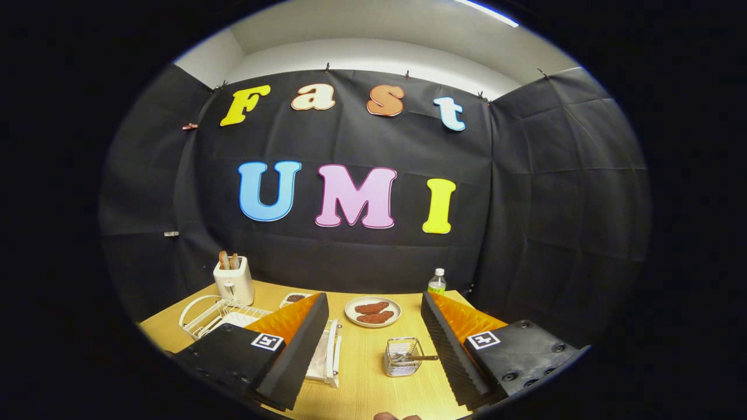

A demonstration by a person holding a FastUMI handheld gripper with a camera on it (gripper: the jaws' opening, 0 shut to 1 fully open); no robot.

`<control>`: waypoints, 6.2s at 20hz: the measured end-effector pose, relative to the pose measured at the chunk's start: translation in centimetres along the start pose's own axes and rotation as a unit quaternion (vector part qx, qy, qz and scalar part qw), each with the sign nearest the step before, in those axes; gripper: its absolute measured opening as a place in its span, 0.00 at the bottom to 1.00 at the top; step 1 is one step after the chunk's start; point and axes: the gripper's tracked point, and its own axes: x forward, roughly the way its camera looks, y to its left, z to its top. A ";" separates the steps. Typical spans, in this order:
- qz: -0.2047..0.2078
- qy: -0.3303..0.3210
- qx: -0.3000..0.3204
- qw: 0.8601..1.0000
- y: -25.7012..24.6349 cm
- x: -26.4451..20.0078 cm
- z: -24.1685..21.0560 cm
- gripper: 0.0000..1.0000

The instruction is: Take the plate from the dish rack, then take the spoon from the basket and place it into the plate.

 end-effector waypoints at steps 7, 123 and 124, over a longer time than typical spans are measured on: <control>0.024 0.039 -0.010 0.999 4.0 4.7 0.0 0.98; 0.194 0.091 0.026 0.976 -9.0 10.0 -24.1 0.98; 0.193 0.088 0.012 0.977 -8.9 10.5 -24.3 0.98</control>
